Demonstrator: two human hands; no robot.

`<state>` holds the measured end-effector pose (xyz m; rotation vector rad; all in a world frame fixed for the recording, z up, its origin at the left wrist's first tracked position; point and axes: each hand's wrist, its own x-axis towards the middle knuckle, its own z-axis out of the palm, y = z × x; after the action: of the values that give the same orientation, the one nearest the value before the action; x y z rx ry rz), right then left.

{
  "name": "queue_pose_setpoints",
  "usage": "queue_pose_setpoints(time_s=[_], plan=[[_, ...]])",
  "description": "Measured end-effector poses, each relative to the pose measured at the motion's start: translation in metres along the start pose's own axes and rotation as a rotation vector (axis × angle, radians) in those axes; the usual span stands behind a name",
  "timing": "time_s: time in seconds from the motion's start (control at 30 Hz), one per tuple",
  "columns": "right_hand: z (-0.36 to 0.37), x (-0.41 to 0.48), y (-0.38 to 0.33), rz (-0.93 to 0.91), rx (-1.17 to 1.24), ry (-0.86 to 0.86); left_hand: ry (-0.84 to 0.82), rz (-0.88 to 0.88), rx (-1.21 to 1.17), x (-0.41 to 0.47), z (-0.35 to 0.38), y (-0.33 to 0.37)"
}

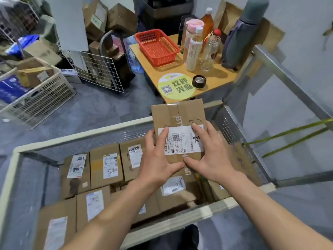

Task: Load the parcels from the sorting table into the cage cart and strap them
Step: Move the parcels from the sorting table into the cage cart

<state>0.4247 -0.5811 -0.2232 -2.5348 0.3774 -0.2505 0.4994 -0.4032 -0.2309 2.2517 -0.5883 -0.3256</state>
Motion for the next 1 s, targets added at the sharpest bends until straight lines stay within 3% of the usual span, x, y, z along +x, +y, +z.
queue_pose_setpoints(time_s=[0.2,0.47,0.73,1.0], plan=[[0.067,-0.024,0.059,0.133,-0.021,-0.29,-0.135,-0.195,0.057,-0.018,0.071,-0.049],[0.145,-0.046,0.125,0.232,-0.059,-0.512,-0.312,-0.372,0.018,-0.025,0.162,-0.121],[0.192,-0.055,0.165,0.283,-0.151,-0.669,-0.433,-0.423,0.043,-0.024,0.225,-0.157],[0.195,-0.052,0.15,0.316,-0.317,-0.714,-0.439,-0.365,0.114,-0.022,0.235,-0.149]])
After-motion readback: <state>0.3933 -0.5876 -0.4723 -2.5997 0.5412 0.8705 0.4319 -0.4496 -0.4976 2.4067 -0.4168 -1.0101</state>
